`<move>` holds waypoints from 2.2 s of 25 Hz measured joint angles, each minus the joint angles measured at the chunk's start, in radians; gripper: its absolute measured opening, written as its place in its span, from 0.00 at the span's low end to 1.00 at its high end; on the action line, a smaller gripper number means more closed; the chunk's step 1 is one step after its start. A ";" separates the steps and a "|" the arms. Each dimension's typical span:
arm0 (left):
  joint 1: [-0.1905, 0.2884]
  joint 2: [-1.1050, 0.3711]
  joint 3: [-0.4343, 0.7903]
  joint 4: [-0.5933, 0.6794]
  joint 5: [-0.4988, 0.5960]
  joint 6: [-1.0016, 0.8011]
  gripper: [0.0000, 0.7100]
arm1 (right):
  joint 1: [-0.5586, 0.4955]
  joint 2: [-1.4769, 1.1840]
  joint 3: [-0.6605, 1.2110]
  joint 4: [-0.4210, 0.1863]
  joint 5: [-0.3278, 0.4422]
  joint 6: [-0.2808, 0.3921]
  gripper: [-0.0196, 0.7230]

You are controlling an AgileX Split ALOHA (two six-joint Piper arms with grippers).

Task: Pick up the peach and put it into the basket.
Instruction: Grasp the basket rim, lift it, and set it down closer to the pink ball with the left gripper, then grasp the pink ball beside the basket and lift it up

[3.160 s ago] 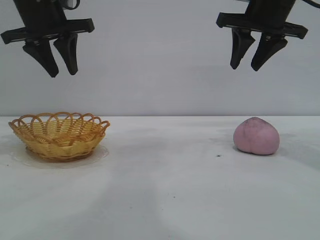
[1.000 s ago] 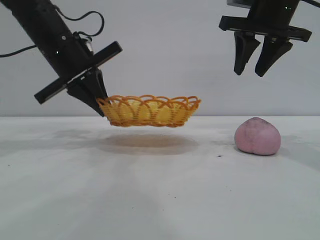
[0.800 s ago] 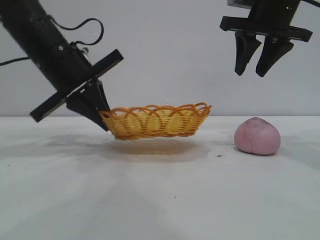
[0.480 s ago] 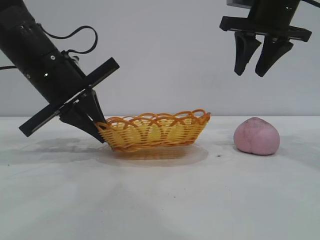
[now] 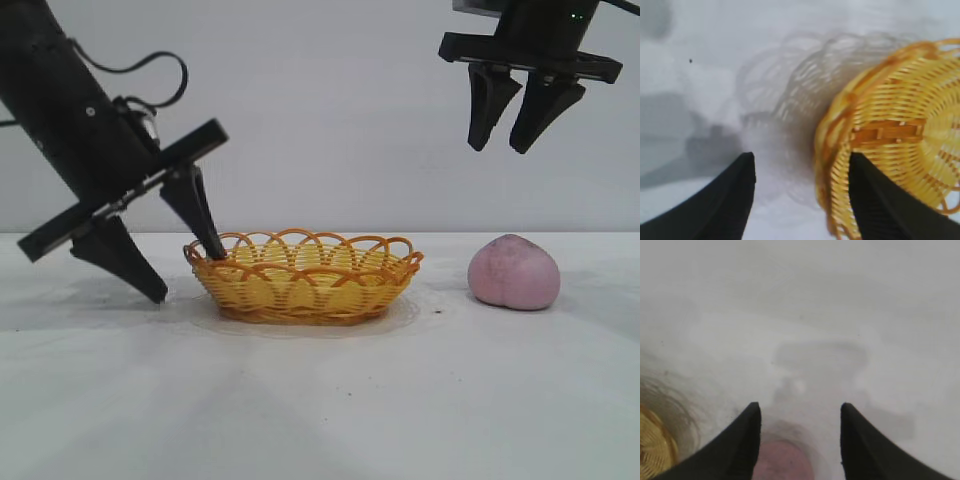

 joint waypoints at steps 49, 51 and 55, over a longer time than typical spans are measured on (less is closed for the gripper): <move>0.043 -1.793 0.672 0.950 0.525 -0.497 0.55 | 0.002 0.010 0.048 0.056 0.038 0.000 0.50; 0.043 -1.836 0.684 0.914 0.501 -0.452 0.55 | 0.003 0.010 0.049 0.058 0.053 -0.002 0.50; 0.043 -1.917 0.693 0.900 0.498 -0.422 0.55 | 0.004 0.010 0.049 0.058 0.061 -0.018 0.50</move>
